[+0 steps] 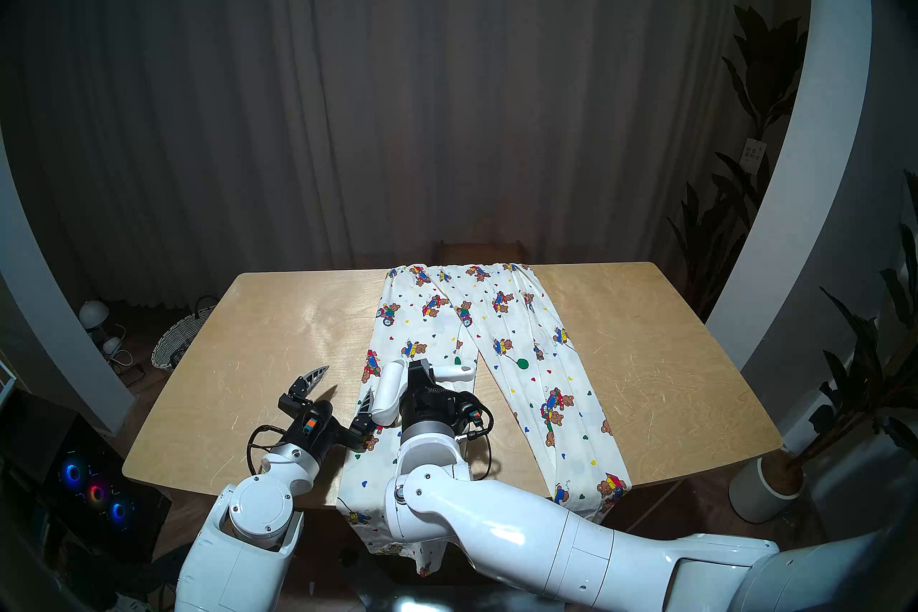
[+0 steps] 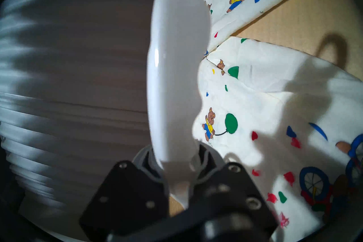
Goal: Remove lint and debris from pants with a lint roller
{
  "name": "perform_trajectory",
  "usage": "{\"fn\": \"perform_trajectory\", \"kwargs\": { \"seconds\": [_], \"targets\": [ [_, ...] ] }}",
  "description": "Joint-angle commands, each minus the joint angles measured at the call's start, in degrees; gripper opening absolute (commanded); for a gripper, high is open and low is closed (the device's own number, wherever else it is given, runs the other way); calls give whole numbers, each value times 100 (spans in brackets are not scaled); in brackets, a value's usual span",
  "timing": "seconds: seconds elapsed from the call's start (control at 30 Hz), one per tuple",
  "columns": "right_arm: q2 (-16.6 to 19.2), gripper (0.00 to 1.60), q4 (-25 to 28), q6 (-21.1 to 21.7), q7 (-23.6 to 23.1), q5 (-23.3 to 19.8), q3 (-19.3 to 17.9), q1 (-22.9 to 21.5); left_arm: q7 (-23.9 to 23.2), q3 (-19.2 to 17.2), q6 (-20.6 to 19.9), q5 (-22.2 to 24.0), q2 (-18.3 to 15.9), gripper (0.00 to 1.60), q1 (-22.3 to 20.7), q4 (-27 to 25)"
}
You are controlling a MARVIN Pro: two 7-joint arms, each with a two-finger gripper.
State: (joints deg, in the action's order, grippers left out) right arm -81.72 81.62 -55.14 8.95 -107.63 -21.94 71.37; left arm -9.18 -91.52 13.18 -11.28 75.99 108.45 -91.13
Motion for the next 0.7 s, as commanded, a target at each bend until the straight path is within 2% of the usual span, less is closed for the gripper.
{"fn": "perform_trajectory", "kwargs": {
  "seconds": [0.0, 0.43, 0.67],
  "targets": [
    [50, 0, 140, 14, -38, -80, 146, -75, -50, 124, -298, -11, 117, 160, 124, 357],
    [308, 0, 147, 14, -34, 84, 230, 31, 4, 150, -575, -90, 181, 160, 125, 330],
    [361, 0, 206, 14, 39, 157, 168, 87, -50, 66, -1087, -40, 257, 160, 82, 179]
  ]
}}
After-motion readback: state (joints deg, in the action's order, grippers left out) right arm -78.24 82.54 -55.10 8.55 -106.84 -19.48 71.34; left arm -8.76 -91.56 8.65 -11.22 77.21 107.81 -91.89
